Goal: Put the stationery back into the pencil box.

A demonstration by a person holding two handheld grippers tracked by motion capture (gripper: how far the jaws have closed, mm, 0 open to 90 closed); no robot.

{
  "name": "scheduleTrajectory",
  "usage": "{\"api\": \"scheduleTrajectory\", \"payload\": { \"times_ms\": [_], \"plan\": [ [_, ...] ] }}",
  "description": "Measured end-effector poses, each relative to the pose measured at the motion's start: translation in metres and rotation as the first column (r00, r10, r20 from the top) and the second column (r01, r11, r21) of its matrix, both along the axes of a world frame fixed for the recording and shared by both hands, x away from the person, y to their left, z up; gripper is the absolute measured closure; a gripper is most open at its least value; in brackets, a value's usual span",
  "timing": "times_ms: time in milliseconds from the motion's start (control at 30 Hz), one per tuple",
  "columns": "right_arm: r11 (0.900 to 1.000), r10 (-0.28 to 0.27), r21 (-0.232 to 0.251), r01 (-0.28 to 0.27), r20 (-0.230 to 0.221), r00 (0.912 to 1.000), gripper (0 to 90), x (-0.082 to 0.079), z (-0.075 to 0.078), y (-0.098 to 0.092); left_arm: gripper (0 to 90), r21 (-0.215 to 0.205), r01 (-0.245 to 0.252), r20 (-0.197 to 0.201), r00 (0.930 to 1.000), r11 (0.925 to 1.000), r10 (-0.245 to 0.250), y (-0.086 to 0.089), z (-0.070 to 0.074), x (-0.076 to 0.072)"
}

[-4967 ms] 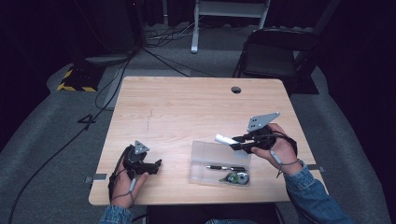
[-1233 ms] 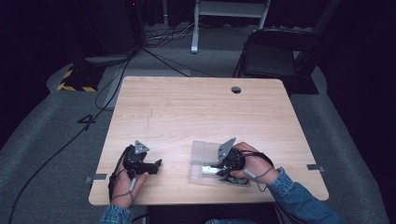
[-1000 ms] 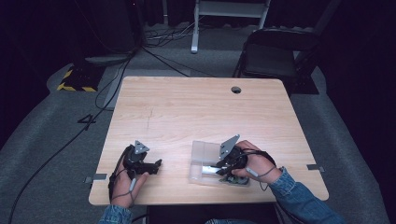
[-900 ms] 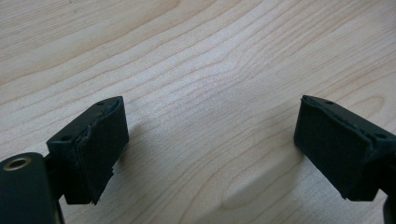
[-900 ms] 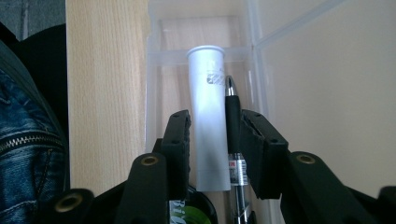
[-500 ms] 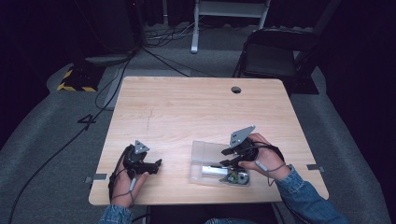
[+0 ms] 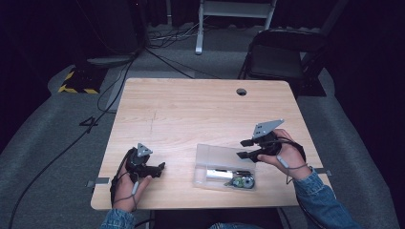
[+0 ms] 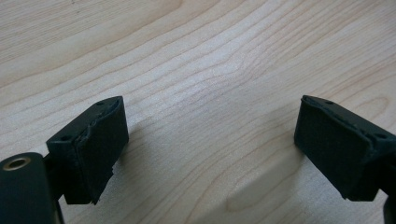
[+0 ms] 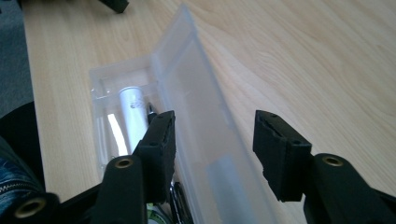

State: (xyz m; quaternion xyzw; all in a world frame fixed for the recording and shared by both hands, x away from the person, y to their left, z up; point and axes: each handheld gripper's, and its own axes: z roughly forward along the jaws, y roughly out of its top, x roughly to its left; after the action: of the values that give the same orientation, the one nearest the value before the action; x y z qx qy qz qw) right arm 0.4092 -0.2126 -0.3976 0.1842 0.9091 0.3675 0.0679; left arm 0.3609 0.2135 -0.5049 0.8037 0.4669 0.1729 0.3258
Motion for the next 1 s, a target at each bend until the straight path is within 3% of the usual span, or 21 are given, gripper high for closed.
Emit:
{"api": "scheduleTrajectory", "payload": {
  "times_ms": [133, 267, 400, 733, 1000],
  "plan": [
    [0.998, -0.054, 0.02, 0.054, 0.01, 0.9985, 45.2, 0.003, 0.005, -0.015, 10.2, 0.004, 0.003, 0.003, 1.0, 1.0, -0.003, 0.001, 0.0, 0.001],
    [0.99, -0.128, 0.055, 0.128, 0.013, 0.9916, 40.6, 0.006, 0.007, -0.031, 10.2, -0.002, -0.005, 0.005, 1.0, 1.0, 0.005, 0.002, 0.0, 0.003],
    [0.984, -0.163, 0.068, 0.162, 0.015, 0.9865, 38.7, 0.007, 0.009, -0.042, 9.7, 0.0, -0.006, 0.001, 1.0, 1.0, 0.006, 0.002, 0.0, 0.006],
    [0.957, -0.28, 0.078, 0.279, 0.005, 0.96, 36.6, 0.014, 0.002, -0.078, 8.4, 0.004, -0.005, -0.002, 1.0, 1.0, 0.005, 0.003, 0.0, 0.011],
    [0.931, -0.359, 0.07, 0.359, -0.008, 0.9331, 36.5, 0.02, -0.013, -0.104, 8.1, 0.001, -0.005, -0.004, 1.0, 1.0, 0.005, 0.003, 0.0, 0.012]
  ]
}}
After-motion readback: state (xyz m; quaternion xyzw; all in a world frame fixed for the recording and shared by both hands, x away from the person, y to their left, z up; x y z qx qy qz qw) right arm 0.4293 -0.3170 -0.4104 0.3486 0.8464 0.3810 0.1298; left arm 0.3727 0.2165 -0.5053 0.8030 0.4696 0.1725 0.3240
